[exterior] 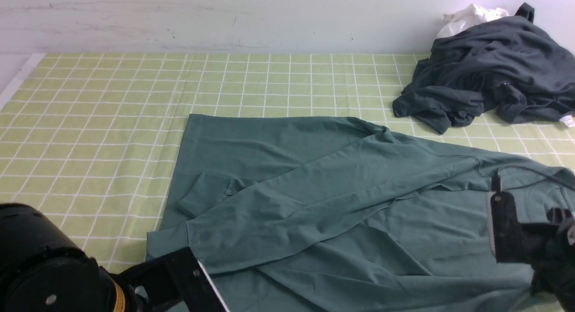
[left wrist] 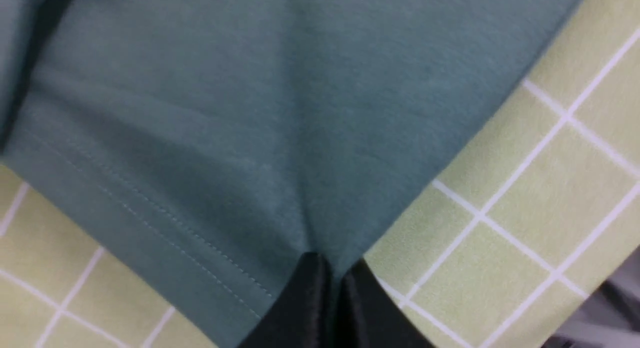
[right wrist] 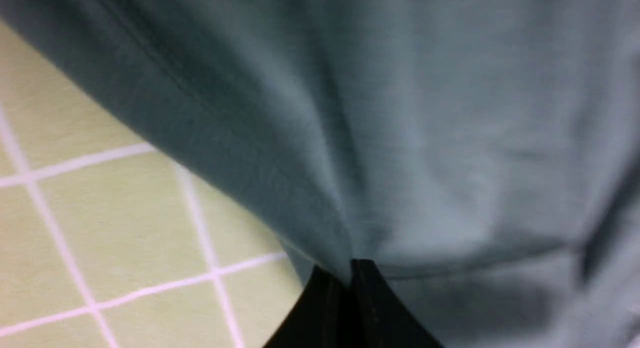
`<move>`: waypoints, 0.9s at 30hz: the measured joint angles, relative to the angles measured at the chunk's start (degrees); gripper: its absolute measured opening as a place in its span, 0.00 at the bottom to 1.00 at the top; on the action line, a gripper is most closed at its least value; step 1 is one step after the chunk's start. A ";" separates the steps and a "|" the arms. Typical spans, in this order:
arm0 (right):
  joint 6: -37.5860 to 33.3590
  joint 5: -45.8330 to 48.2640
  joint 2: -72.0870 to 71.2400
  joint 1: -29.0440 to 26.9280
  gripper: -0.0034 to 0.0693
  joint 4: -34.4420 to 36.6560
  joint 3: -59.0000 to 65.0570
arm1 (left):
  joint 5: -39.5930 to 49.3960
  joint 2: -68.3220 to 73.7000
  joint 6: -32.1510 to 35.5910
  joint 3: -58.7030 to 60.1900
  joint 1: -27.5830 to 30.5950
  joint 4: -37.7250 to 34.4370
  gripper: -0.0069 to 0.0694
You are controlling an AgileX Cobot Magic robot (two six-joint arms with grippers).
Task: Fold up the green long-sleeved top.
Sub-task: Use both arms to drag the lower edge of the fabric forward and fold it over the upper edge
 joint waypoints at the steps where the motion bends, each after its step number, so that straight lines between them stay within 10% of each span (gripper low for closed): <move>1: 1.85 0.16 -0.56 0.00 0.04 -0.74 -1.15 | 0.44 0.00 -0.86 -1.40 0.75 -0.02 0.09; 9: 21.36 -1.34 2.39 0.00 0.04 -4.40 -15.91 | -3.76 4.26 -2.51 -19.99 12.77 -0.33 0.09; 27: 29.91 -5.82 31.01 -2.40 0.04 -9.34 -46.06 | -12.96 47.07 -2.53 -60.33 26.92 1.69 0.09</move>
